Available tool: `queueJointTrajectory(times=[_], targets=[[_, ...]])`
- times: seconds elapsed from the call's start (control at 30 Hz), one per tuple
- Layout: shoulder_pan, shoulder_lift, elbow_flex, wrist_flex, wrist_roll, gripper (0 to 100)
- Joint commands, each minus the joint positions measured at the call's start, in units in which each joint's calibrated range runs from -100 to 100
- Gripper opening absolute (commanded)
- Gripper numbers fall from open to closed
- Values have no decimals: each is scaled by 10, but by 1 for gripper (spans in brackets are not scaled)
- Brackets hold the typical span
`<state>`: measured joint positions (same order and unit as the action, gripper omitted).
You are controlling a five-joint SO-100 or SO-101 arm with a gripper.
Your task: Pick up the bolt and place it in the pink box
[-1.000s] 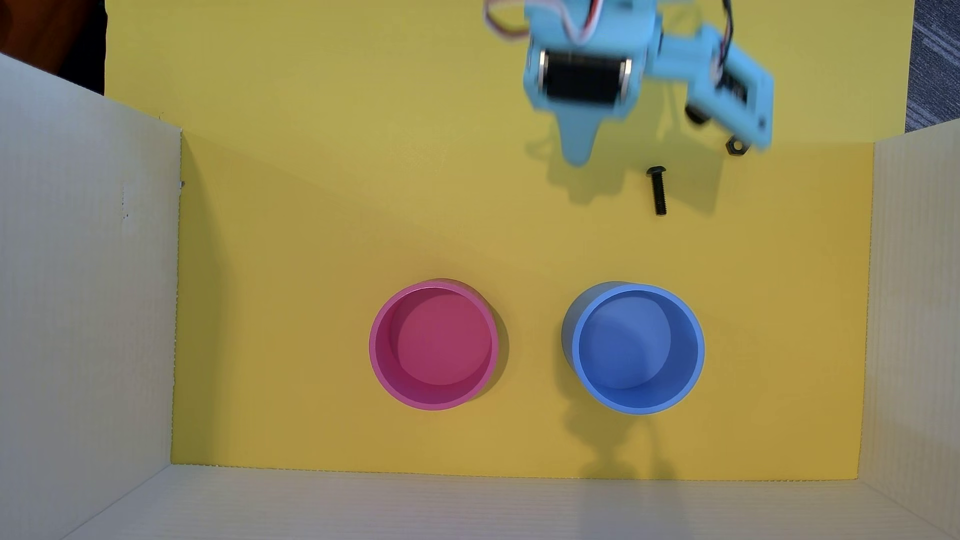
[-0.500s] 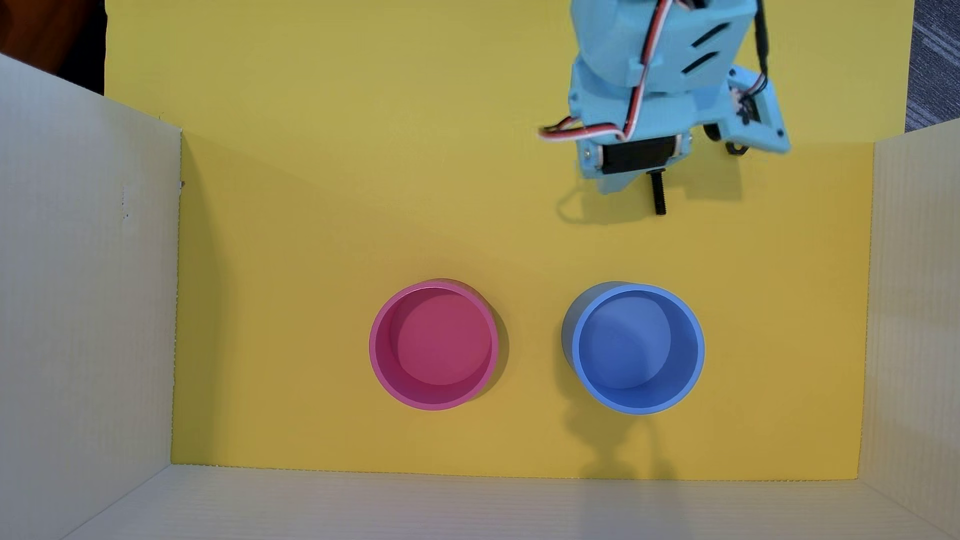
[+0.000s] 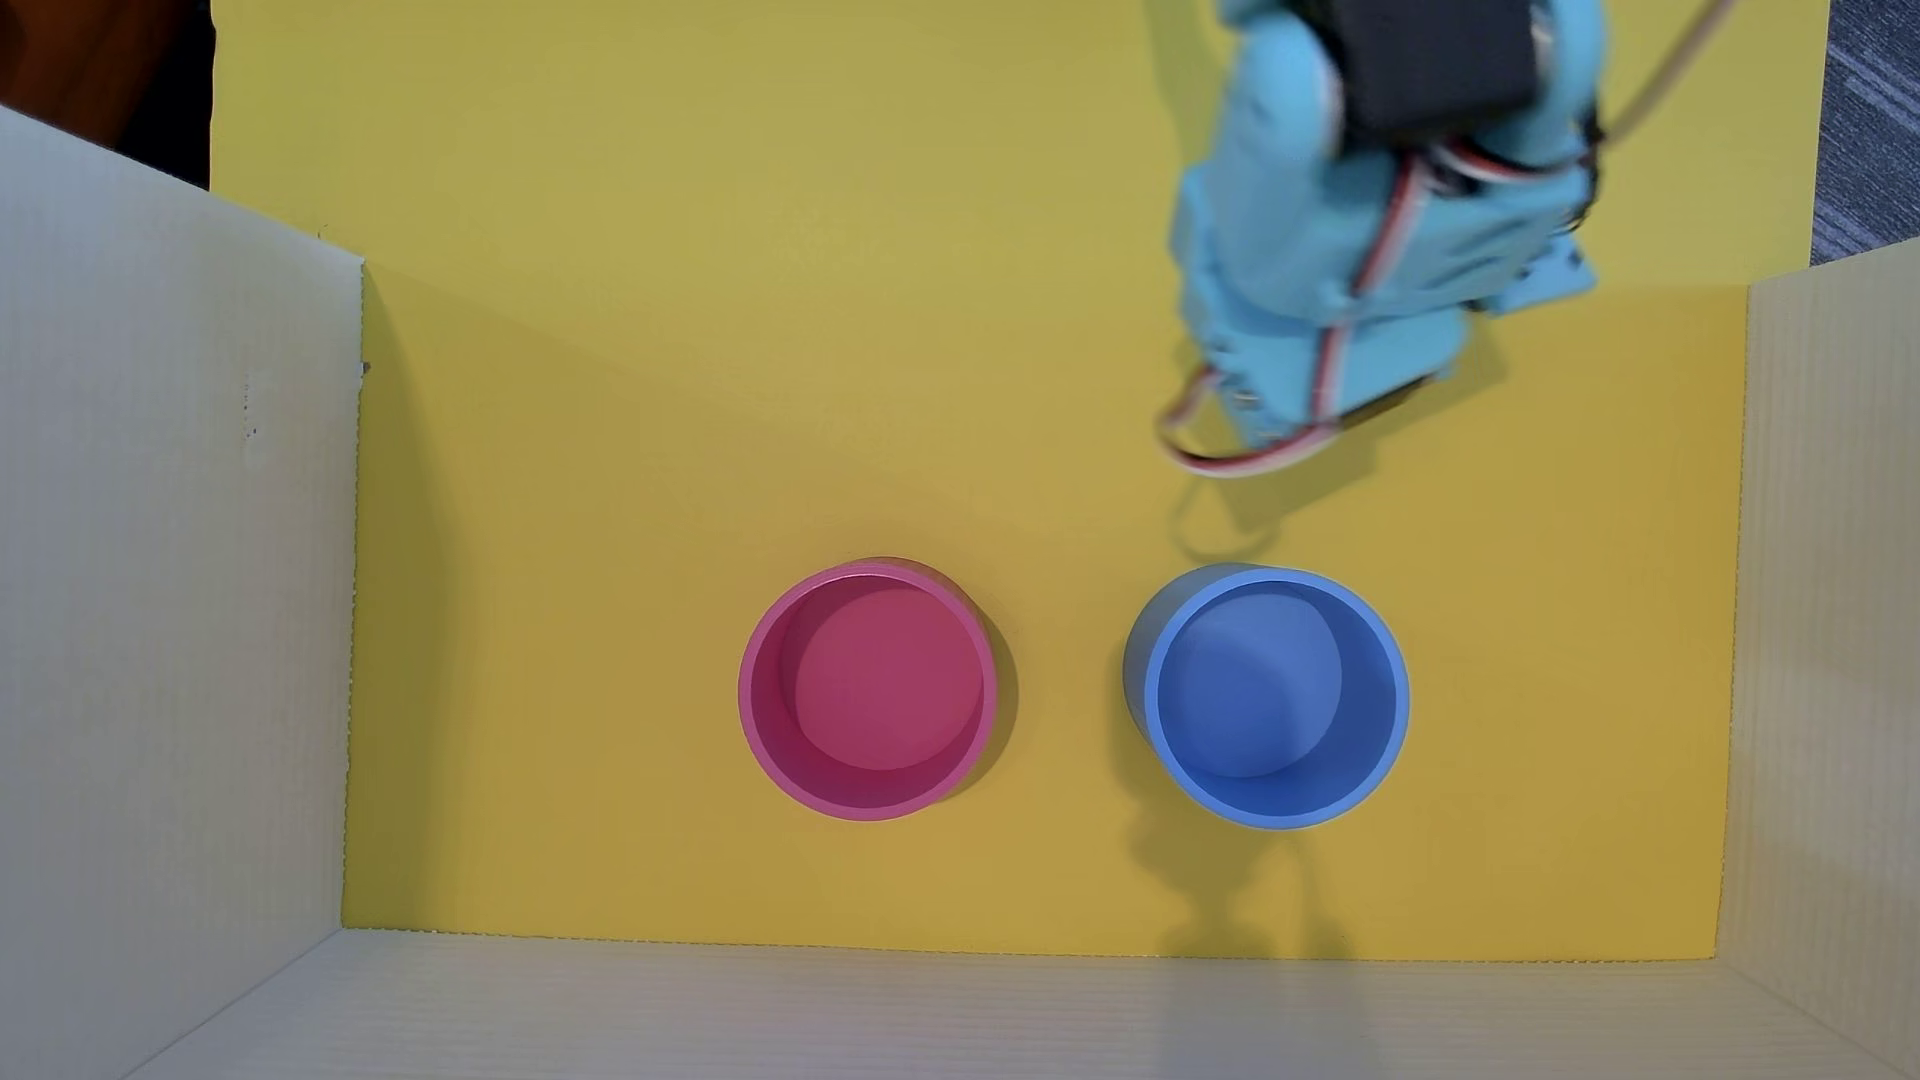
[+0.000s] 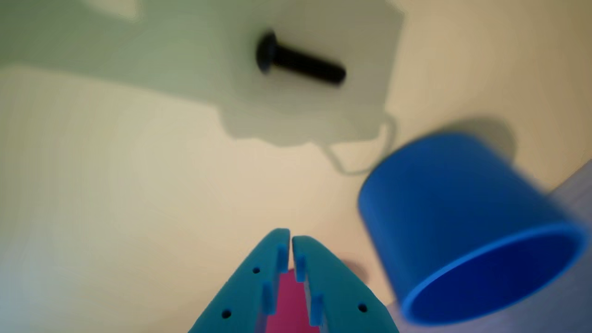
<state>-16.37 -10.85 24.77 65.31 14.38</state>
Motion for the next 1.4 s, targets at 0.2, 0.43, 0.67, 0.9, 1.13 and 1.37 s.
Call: queueJointTrajectory(times=[0.2, 0.43, 0.67, 0.9, 1.13, 1.37], targets=[[-42, 17, -35, 11, 36, 2], [-39, 89, -47, 11, 56, 2], [-39, 151, -116, 11, 56, 12], [-45, 165, -131, 13, 59, 14], [-39, 163, -126, 64, 87, 14], [-42, 158, -103, 65, 101, 14]])
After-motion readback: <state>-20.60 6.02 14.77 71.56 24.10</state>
